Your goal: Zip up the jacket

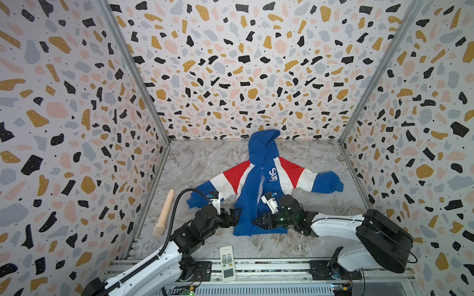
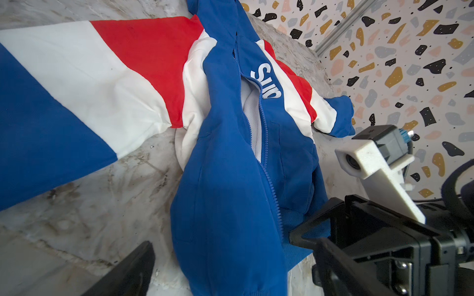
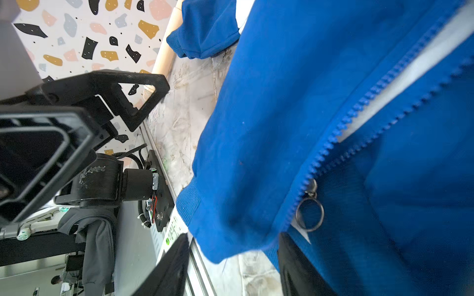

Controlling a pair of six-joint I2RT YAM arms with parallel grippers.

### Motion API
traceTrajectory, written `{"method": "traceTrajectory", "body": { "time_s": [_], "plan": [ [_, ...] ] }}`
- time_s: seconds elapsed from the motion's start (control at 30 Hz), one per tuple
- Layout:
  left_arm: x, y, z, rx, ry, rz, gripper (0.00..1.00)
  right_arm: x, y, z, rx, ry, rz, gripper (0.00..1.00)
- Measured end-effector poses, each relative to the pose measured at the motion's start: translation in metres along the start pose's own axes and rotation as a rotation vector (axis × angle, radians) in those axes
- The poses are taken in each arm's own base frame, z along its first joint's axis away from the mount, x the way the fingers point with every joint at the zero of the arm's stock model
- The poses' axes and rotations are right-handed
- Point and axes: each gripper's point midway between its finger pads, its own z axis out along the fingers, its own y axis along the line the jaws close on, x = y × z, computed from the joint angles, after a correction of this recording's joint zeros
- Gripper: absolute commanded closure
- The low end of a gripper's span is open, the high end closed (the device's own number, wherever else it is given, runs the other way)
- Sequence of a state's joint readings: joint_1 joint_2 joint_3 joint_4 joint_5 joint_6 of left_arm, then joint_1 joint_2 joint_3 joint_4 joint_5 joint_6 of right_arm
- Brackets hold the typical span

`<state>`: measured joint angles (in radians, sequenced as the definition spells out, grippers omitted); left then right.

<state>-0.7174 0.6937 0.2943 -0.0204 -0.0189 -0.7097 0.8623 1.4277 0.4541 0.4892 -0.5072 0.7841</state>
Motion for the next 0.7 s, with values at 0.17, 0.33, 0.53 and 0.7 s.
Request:
{"method": "traceTrajectory", "body": {
  "time_s": [0.17, 0.33, 0.53, 0.7],
  "plan": [
    [0.000, -0.001, -0.001, 0.005, -0.001, -0.008, 0.04, 0.016, -0.012, -0.003, -0.002, 0.001, 0.030, 0.43],
    [0.000, -0.001, -0.001, 0.005, 0.000, -0.010, 0.05, 0.020, -0.014, 0.000, -0.029, -0.008, 0.032, 0.41],
    [0.001, -0.002, -0.001, 0.012, 0.008, -0.011, 0.06, 0.028, -0.017, 0.006, -0.064, 0.005, 0.051, 0.40],
    [0.000, -0.015, -0.006, 0.018, 0.028, 0.012, 0.08, 0.027, -0.014, 0.003, -0.056, 0.003, 0.042, 0.39]
  ]
}}
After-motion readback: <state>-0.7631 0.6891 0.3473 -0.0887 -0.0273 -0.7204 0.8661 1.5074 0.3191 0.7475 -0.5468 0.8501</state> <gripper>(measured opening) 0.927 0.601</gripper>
